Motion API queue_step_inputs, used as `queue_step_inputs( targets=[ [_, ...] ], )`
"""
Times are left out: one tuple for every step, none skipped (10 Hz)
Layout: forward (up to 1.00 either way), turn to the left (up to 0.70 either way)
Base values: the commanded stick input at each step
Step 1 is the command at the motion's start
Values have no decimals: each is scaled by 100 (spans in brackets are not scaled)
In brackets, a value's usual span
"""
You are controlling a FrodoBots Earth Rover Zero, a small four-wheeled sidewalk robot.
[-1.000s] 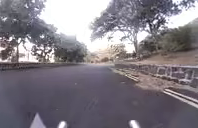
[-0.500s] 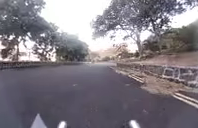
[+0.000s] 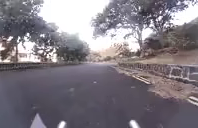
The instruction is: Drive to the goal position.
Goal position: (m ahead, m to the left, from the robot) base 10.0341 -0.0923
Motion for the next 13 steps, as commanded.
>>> queue_step_inputs(
  targets=[
    [70, 0],
    [70, 0],
    [70, 0],
    [70, 0],
    [70, 0],
    [70, 0],
    [70, 0],
    [70, 0],
    [70, 0],
    [70, 0],
    [70, 0],
    [70, 0],
    [70, 0]
  ],
)
